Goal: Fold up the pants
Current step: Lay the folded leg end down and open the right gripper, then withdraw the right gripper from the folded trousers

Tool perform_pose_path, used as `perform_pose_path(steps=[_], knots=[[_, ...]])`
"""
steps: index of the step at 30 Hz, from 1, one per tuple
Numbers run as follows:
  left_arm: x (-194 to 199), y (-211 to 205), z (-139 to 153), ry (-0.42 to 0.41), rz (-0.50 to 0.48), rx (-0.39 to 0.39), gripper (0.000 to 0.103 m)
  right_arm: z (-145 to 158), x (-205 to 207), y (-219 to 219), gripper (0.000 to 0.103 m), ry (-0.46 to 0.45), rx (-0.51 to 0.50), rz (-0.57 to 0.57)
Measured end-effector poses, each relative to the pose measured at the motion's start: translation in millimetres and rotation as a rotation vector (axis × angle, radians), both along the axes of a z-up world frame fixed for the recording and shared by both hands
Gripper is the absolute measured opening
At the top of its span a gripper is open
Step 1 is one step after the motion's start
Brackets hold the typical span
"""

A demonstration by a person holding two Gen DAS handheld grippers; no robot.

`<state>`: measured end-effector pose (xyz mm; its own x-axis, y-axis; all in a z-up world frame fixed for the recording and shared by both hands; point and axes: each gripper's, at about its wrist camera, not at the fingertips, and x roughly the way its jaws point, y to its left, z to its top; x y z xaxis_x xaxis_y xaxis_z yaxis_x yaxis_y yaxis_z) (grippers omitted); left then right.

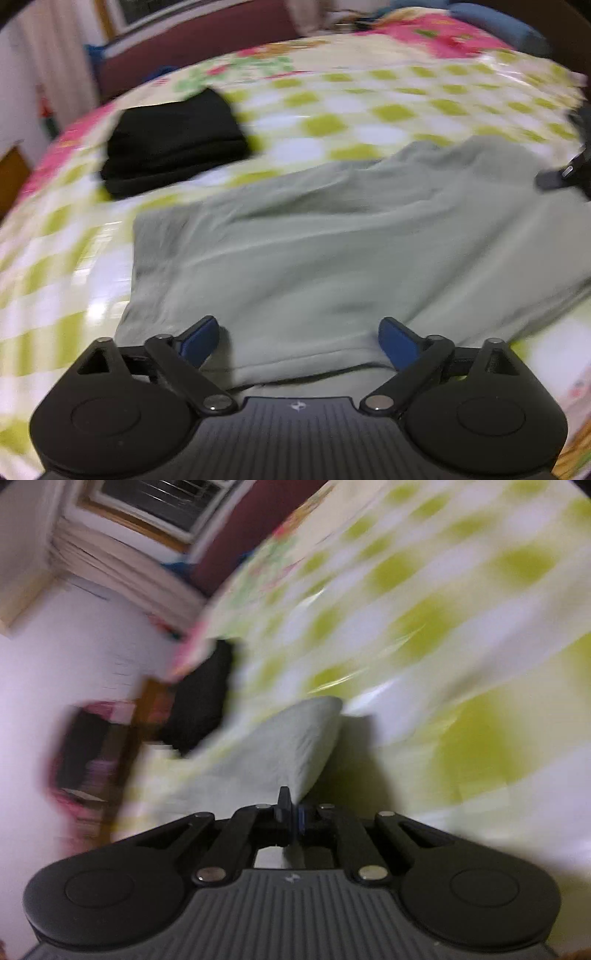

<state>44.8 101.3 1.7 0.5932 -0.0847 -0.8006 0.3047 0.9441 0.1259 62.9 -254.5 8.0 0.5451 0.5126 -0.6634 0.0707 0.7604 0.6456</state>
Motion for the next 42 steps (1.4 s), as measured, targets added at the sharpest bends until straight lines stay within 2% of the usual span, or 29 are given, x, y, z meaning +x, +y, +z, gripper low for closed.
perform_pose_path(steps=[2,4,9,13,15,17,18,19,20,21,22,23,24,25,27,29,30,31,33,36,40,42], knots=[[3,-21,-8,0.021,-0.032,0.005,0.103,-9,-4,-13,0.004,0.065,-0.058,0.001],[2,-36,-4,-0.011,-0.052,0.048,0.103,-1,-11,-19,0.012,0.053,-0.058,0.010],[-7,-35,13,-0.054,-0.079,0.078,0.103,40,-17,-26,0.013,-0.097,-0.222,-0.049],[-8,-24,27,-0.090,-0.043,0.042,0.103,59,4,6,0.014,-0.205,-0.223,0.078],[-3,-24,33,-0.118,-0.031,0.004,0.103,52,26,28,0.015,-0.191,-0.232,0.157],[7,-30,32,-0.133,-0.035,-0.029,0.103,35,50,43,0.015,-0.136,-0.238,0.191],[12,-33,29,-0.134,-0.040,-0.038,0.103,25,60,46,0.013,-0.090,-0.254,0.194],[18,-37,25,-0.130,-0.042,-0.039,0.103,15,71,46,0.012,-0.031,-0.299,0.176],[24,-38,19,-0.120,-0.042,-0.035,0.103,8,78,43,0.008,0.008,-0.356,0.156],[29,-38,13,-0.104,-0.037,-0.029,0.103,6,82,37,0.000,0.014,-0.391,0.147],[32,-36,8,-0.092,-0.029,-0.027,0.103,8,83,30,0.000,0.017,-0.411,0.122],[34,-33,2,-0.079,-0.019,-0.027,0.103,14,81,25,0.004,0.006,-0.428,0.096],[37,-29,-3,-0.065,-0.005,-0.030,0.103,23,79,24,0.014,-0.028,-0.443,0.091],[37,-26,-7,-0.057,0.008,-0.035,0.103,29,77,25,0.016,-0.053,-0.458,0.093],[37,-23,-9,-0.060,0.020,-0.050,0.103,38,77,28,0.018,-0.078,-0.391,0.143],[33,-24,-7,-0.075,0.014,-0.042,0.103,39,84,39,0.027,-0.078,-0.293,0.203],[32,-25,-8,-0.083,0.009,-0.034,0.103,38,88,45,0.035,-0.080,-0.274,0.235],[31,-26,-8,-0.087,0.005,-0.029,0.103,36,95,51,0.036,-0.084,-0.276,0.263],[29,-27,-9,-0.094,-0.001,-0.024,0.103,29,106,64,0.036,-0.083,-0.299,0.319],[29,-25,-8,-0.095,-0.001,-0.036,0.103,15,118,74,0.038,-0.033,-0.288,0.383],[31,-22,-10,-0.093,0.008,-0.057,0.103,26,109,75,0.033,-0.026,-0.206,0.465],[33,-21,-11,-0.093,0.009,-0.066,0.103,30,108,79,0.034,-0.045,-0.210,0.513]])
